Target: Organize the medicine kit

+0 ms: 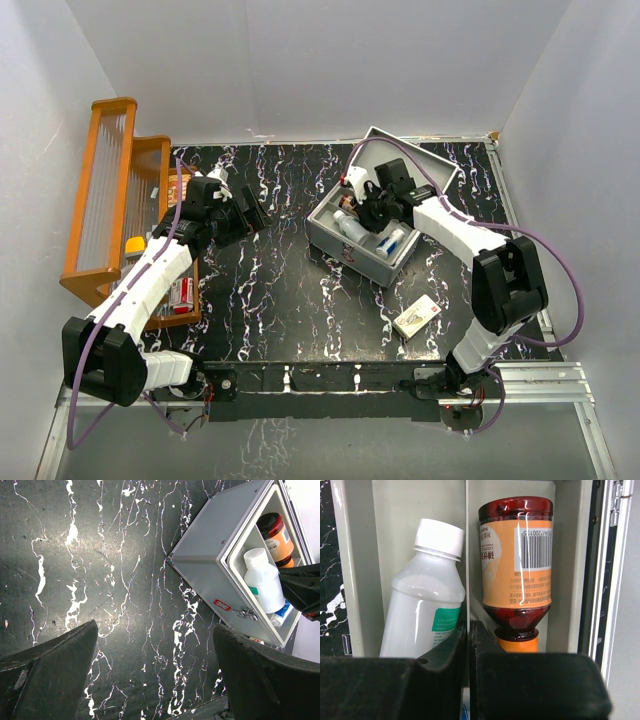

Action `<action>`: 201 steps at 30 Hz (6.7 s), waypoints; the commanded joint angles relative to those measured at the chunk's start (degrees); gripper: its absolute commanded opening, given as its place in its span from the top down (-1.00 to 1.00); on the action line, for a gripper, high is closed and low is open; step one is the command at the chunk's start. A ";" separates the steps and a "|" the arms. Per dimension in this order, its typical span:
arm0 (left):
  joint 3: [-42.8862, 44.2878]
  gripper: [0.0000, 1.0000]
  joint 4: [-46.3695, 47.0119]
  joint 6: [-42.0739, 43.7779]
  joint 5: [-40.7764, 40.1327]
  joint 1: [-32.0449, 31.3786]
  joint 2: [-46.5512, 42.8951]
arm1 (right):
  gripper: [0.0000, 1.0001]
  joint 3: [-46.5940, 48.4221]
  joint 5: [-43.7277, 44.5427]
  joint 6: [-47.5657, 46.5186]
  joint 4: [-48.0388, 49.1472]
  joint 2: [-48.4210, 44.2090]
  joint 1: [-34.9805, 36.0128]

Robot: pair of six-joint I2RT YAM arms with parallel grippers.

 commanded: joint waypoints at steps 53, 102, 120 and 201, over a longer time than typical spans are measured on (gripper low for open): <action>-1.04 -0.97 -1.70 0.99 0.46 0.14 -2.69 | 0.67 -4.44 -1.01 7.03 14.99 -2.32 -2.62; -7.10 -0.97 -0.14 4.08 -2.28 0.09 -14.51 | -0.52 2.08 -5.20 52.39 16.86 -8.76 -39.61; -7.15 -0.97 3.71 4.50 3.65 0.12 -11.09 | -0.41 -1.48 -16.70 58.50 31.33 0.32 -39.70; -16.06 -0.94 32.80 -16.45 20.61 -0.17 -1.21 | -0.36 -6.29 -6.99 45.04 6.67 -10.19 -19.59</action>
